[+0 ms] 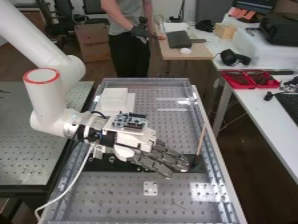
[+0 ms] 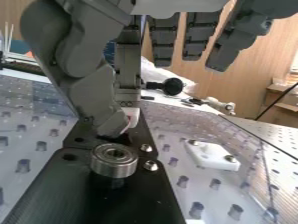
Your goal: Grab the pcb board and place it in the clear container
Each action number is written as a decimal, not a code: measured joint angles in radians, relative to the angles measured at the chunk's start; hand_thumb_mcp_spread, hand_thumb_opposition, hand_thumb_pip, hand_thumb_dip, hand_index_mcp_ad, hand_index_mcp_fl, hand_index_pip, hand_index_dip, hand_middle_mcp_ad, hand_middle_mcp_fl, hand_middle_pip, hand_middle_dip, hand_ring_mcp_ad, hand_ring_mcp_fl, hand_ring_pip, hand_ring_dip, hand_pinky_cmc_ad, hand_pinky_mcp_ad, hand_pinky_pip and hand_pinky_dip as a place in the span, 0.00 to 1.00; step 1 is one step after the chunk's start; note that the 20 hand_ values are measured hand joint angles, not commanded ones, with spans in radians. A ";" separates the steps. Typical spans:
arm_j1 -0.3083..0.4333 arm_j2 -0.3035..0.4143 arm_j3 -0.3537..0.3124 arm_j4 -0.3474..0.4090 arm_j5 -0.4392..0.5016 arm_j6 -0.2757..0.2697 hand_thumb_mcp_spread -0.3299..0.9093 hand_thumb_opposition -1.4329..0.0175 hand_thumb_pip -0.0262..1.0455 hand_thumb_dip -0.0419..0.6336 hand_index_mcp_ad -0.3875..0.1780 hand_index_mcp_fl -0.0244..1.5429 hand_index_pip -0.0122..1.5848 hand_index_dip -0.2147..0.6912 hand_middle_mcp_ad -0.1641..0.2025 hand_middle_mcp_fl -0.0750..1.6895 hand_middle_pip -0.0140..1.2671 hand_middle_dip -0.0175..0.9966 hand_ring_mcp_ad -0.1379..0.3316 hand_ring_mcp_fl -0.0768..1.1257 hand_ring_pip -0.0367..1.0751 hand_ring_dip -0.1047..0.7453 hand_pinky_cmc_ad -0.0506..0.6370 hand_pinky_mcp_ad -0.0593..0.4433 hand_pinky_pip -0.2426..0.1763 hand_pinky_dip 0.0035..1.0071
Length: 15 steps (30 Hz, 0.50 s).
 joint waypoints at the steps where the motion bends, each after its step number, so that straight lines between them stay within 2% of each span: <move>1: 0.000 0.000 0.000 0.000 -0.001 0.000 0.63 0.39 0.77 0.44 0.60 0.17 0.98 0.34 0.67 0.06 0.12 0.15 0.56 0.06 0.11 0.14 0.56 0.40 0.36 0.40; 5: -0.002 0.003 -0.009 0.028 -0.006 0.005 0.63 0.39 0.77 0.44 0.60 0.20 0.98 0.34 0.67 0.06 0.12 0.15 0.56 0.07 0.11 0.14 0.56 0.40 0.36 0.40; 10: -0.005 0.006 -0.017 0.047 -0.010 0.013 0.63 0.37 0.73 0.45 0.60 0.25 0.96 0.31 0.67 0.11 0.12 0.15 0.56 0.07 0.10 0.15 0.57 0.39 0.37 0.35; 12: -0.005 0.006 -0.017 0.050 -0.011 0.016 0.63 0.36 0.71 0.44 0.60 0.28 0.96 0.29 0.68 0.11 0.12 0.15 0.56 0.07 0.10 0.15 0.57 0.38 0.40 0.34; 15: -0.005 0.005 -0.018 0.054 -0.010 0.020 0.62 0.36 0.71 0.44 0.60 0.29 0.95 0.28 0.62 0.12 0.12 0.15 0.56 0.08 0.10 0.15 0.57 0.38 0.40 0.31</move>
